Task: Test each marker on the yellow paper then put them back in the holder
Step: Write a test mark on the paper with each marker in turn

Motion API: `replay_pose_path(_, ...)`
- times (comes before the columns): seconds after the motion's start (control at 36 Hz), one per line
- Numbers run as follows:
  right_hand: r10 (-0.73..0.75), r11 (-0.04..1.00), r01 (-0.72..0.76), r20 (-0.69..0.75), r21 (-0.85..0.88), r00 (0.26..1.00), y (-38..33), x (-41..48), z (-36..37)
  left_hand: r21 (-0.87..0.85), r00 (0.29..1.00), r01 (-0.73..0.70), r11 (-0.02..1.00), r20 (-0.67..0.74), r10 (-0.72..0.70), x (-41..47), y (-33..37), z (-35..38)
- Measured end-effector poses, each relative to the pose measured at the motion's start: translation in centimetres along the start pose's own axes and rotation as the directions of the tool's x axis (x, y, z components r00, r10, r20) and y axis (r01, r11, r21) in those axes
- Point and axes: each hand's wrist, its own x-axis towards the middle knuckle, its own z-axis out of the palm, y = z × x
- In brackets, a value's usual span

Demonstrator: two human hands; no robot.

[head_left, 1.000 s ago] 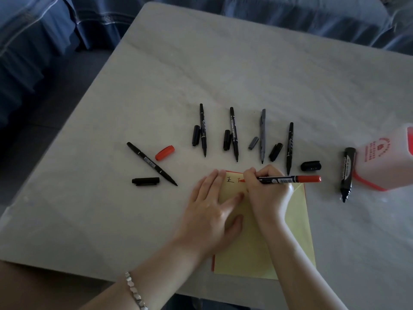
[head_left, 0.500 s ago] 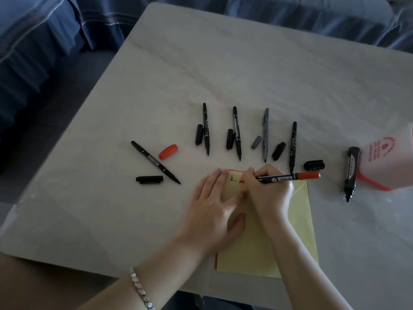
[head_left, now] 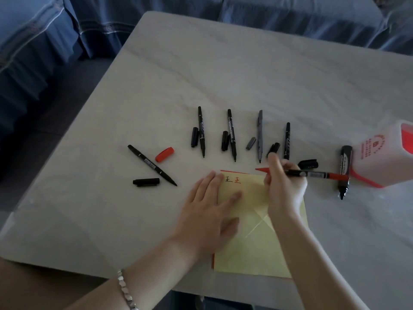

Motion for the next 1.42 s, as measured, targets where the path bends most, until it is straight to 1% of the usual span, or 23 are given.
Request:
replay_pose_path(0.03,0.047,0.999,-0.047,0.017,0.011,0.999,-0.5,0.4,-0.4,0.004,1.0,-0.011,1.0,0.002,0.011,-0.1,-0.1,0.0)
replay_pose_path(0.08,0.085,0.993,-0.079,0.063,-0.091,0.994,-1.5,1.3,-1.4,0.017,1.0,-0.028,0.999,-0.002,0.028,-0.4,-0.3,0.0)
replay_pose_path(0.14,0.116,0.984,-0.087,0.183,-0.157,0.976,-2.7,2.1,-2.4,0.032,1.0,-0.028,0.999,-0.005,0.028,-0.4,-0.3,0.1)
replay_pose_path(0.19,0.161,0.982,-0.115,0.337,-0.153,0.928,-4.2,2.5,-2.9,0.032,1.0,-0.025,0.999,-0.003,0.025,-0.5,-0.3,0.1)
replay_pose_path(0.25,0.217,0.975,-0.167,0.467,-0.147,0.857,-5.9,2.6,-3.0,0.0,0.999,-0.029,1.0,-0.016,0.029,-0.6,-0.4,0.2)
replay_pose_path(0.31,0.24,0.968,-0.161,0.536,-0.19,0.81,-7.6,2.8,-2.8,-0.023,0.999,-0.029,0.999,-0.03,0.029,-0.6,-0.5,0.2)
replay_pose_path(0.36,0.225,0.956,-0.07,0.561,-0.284,0.797,-8.8,2.8,-1.9,-0.031,0.999,-0.033,0.999,-0.044,0.031,-0.6,-0.5,0.3)
replay_pose_path(0.39,0.206,0.931,0.022,0.575,-0.365,0.792,-9.2,2.9,-1.4,-0.039,0.998,-0.034,0.999,-0.048,0.032,-0.6,-0.5,0.3)
replay_pose_path(0.42,0.179,0.875,0.149,0.594,-0.461,0.785,-9.5,2.9,-0.6,-0.044,0.998,-0.034,0.998,-0.052,0.032,-0.7,-0.5,0.4)
replay_pose_path(0.47,0.11,0.706,0.406,0.656,-0.58,0.747,-9.9,2.9,1.2,-0.056,0.998,-0.033,0.998,-0.055,0.03,-0.7,-0.6,0.3)
replay_pose_path(0.53,0.086,0.55,0.588,0.74,-0.593,0.667,-9.7,2.8,3.4,-0.08,0.998,-0.033,0.996,-0.056,0.029,-0.7,-0.6,0.3)
replay_pose_path(0.58,0.079,0.398,0.728,0.811,-0.559,0.58,-8.9,2.7,5.5,-0.079,0.998,-0.036,0.996,-0.061,0.031,-0.7,-0.6,0.3)
replay_pose_path(0.61,0.079,0.334,0.776,0.837,-0.534,0.542,-8.5,2.5,6.5,-0.075,0.997,-0.039,0.996,-0.066,0.034,-0.7,-0.6,0.3)
replay_pose_path(0.67,0.089,0.253,0.838,0.875,-0.483,0.476,-7.8,2.0,8.3,-0.059,0.997,-0.041,0.997,-0.073,0.036,-0.7,-0.6,0.3)
replay_pose_path(0.72,0.113,0.191,0.879,0.899,-0.437,0.423,-7.1,1.5,9.8,-0.052,0.997,-0.036,0.998,-0.068,0.033,-0.7,-0.6,0.4)
replay_pose_path(0.78,0.151,0.17,0.893,0.907,-0.416,0.394,-6.1,1.0,10.9,-0.091,0.997,-0.038,0.995,-0.071,0.031,-0.7,-0.6,0.5)
replay_pose_path(0.86,0.203,0.147,0.894,0.897,-0.424,0.393,-4.7,0.5,12.1,-0.112,0.997,-0.038,0.993,-0.068,0.031,-0.7,-0.6,0.4)
replay_pose_path(0.94,0.205,0.122,0.889,0.888,-0.441,0.413,-3.7,0.5,12.7,-0.111,0.997,-0.04,0.993,-0.066,0.033,-0.7,-0.6,0.3)
replay_pose_path(1.03,0.167,0.176,0.869,0.884,-0.463,0.437,-3.7,1.1,12.6,-0.12,0.997,-0.042,0.992,-0.07,0.034,-0.6,-0.6,0.3)
replay_pose_path(1.14,0.078,0.28,0.803,0.846,-0.526,0.527,-4.7,3.0,12.1,-0.117,0.996,-0.044,0.992,-0.077,0.035,-0.6,-0.5,0.4)
replay_pose_path(1.22,0.081,0.344,0.722,0.785,-0.6,0.614,-5.0,4.7,12.2,-0.095,0.997,-0.041,0.995,-0.075,0.034,-0.6,-0.6,0.4)
replay_pose_path(1.33,0.134,0.353,0.63,0.704,-0.692,0.698,-4.5,5.9,13.2,-0.102,0.998,-0.038,0.994,-0.059,0.032,-0.7,-0.6,0.3)
replay_pose_path(1.42,0.17,0.345,0.575,0.652,-0.742,0.739,-3.9,5.9,14.3,-0.104,0.998,-0.038,0.994,-0.054,0.033,-0.7,-0.6,0.2)
